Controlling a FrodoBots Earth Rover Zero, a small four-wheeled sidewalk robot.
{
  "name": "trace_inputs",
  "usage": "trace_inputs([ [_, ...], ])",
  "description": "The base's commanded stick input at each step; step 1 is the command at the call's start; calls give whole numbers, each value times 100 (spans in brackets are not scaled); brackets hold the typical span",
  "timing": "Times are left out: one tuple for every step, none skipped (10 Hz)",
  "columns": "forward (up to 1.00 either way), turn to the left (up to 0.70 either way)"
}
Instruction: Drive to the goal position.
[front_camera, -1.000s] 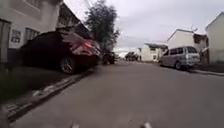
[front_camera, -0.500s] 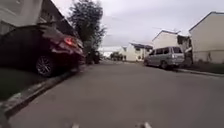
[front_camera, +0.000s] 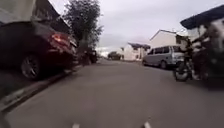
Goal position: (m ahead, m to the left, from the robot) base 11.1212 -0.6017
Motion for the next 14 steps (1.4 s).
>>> trace_inputs([
  [85,0],
  [85,0],
  [85,0],
  [85,0],
  [85,0],
  [85,0],
  [85,0],
  [85,0],
  [85,0],
  [85,0],
  [85,0],
  [85,0],
  [85,0],
  [85,0],
])
